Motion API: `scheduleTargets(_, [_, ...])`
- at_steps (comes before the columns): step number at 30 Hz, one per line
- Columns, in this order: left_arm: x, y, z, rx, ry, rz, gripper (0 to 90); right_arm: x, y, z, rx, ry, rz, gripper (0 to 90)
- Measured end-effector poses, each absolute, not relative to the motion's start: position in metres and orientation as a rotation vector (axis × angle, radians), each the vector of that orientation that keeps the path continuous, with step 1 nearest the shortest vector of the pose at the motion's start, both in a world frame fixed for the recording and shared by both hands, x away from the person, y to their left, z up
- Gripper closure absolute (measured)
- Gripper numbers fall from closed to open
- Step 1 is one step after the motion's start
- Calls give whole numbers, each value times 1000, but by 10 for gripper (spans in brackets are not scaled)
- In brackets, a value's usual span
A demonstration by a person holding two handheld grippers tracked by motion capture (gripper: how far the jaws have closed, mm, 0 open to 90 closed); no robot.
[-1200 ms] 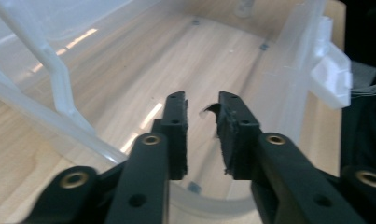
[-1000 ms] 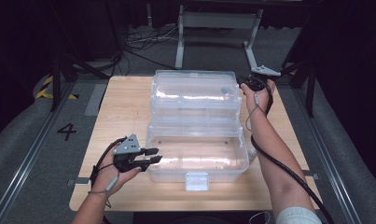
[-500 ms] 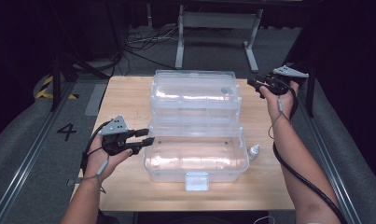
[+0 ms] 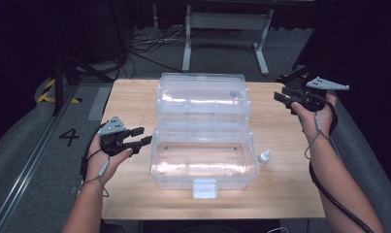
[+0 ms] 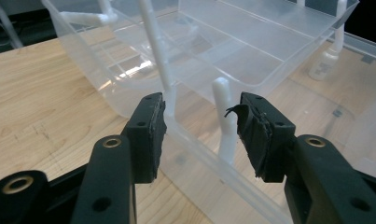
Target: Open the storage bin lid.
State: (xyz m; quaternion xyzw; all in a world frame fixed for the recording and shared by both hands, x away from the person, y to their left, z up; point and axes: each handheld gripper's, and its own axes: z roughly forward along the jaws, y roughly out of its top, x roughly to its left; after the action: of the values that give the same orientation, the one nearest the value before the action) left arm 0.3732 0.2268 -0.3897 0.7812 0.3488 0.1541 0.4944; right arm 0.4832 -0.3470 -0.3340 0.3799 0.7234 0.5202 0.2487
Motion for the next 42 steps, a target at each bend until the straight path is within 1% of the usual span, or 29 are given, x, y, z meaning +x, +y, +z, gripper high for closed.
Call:
scheduleTargets(6, [379,234,-394,1909,899,399,498,468,-356,-329,978,2105,1375,524])
scheduleTargets(9, [382,236,-397,1918,920,409,496,463,-356,-327,950,2172,1353,540])
scheduleTargets(15, [385,239,-399,1921,935,418,503,455,-352,-319,913,2255,1308,540])
scheduleTargets(17, [385,239,-399,1922,938,416,503,455,-351,-318,899,2267,1292,540])
scheduleTargets(19, [384,240,-399,1918,943,416,503,453,-348,-315,873,2304,1255,519])
scheduleTargets(24, [382,244,-402,1929,962,407,503,451,-344,-313,848,2379,1173,518])
scheduleTargets(26, [381,246,-403,1933,967,408,504,450,-343,-312,831,2405,1150,522])
scheduleTargets(30, [379,247,-403,1930,976,405,504,448,-338,-309,790,2495,1087,562])
scheduleTargets(42, [372,251,-407,1950,997,405,502,448,-321,-310,705,2634,941,562])
